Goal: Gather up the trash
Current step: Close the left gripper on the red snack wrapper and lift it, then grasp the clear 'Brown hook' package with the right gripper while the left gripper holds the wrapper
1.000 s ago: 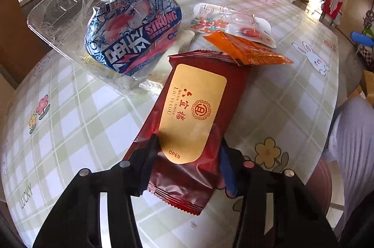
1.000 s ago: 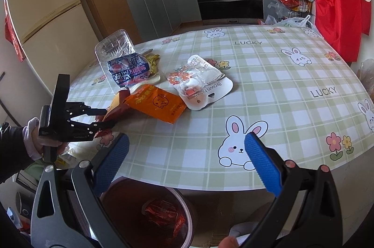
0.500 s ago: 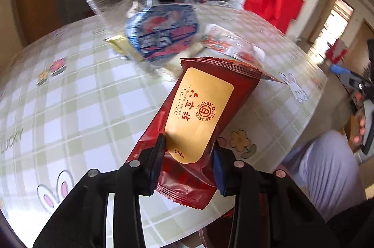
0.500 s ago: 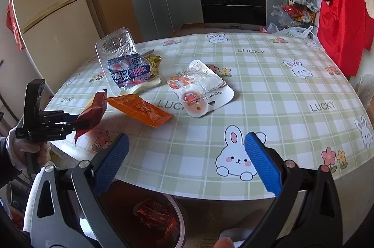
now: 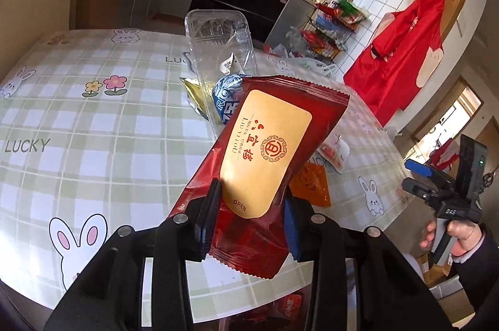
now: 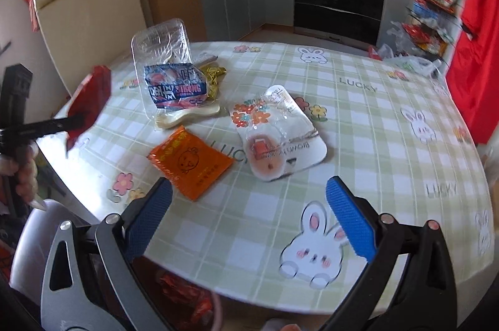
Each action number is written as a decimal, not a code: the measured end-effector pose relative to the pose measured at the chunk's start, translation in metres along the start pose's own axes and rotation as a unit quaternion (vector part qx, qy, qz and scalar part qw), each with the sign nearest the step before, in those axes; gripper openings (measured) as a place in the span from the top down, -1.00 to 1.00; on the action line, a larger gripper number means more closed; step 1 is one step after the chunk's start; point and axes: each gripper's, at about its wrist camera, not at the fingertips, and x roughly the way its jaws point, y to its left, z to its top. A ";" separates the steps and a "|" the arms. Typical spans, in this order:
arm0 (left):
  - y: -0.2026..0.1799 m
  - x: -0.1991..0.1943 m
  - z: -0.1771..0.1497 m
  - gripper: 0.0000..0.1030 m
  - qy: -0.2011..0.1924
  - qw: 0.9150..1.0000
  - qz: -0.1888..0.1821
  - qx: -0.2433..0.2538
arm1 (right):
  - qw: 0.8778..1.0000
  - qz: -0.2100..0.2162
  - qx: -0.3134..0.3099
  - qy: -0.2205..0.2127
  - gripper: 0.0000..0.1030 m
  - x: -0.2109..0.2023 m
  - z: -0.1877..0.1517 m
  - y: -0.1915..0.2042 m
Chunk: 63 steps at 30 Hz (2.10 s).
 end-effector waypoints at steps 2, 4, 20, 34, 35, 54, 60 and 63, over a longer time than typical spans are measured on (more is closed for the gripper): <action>-0.001 -0.005 -0.006 0.30 -0.009 1.000 -0.005 -0.010 | 0.999 -0.005 -0.040 0.013 -0.89 0.020 0.013 -0.005; -0.001 -0.008 -0.012 0.30 -0.016 1.000 -0.011 -0.022 | 0.996 -0.021 -0.080 0.017 -0.89 0.039 0.024 -0.007; 0.010 -0.012 -0.040 0.30 -0.018 0.998 -0.023 -0.057 | 0.996 0.007 -0.068 0.064 -0.62 0.154 0.077 -0.020; 0.007 0.005 -0.040 0.30 -0.003 0.997 -0.058 -0.059 | 0.991 0.016 -0.104 0.085 -0.14 0.172 0.081 -0.024; 0.007 0.005 -0.041 0.30 -0.002 0.997 -0.058 -0.060 | 0.991 0.016 -0.102 0.086 -0.15 0.173 0.081 -0.025; -0.003 0.000 -0.037 0.30 -0.008 0.997 -0.054 -0.052 | 0.989 -0.007 -0.130 0.075 -0.14 0.152 0.068 -0.014; -0.015 -0.007 -0.038 0.30 -0.010 0.998 -0.057 -0.040 | 0.990 -0.014 -0.128 0.058 -0.13 0.129 0.067 -0.015; -0.020 -0.013 -0.038 0.30 -0.012 0.997 -0.058 -0.040 | 0.992 -0.021 -0.119 0.047 -0.13 0.116 0.066 -0.016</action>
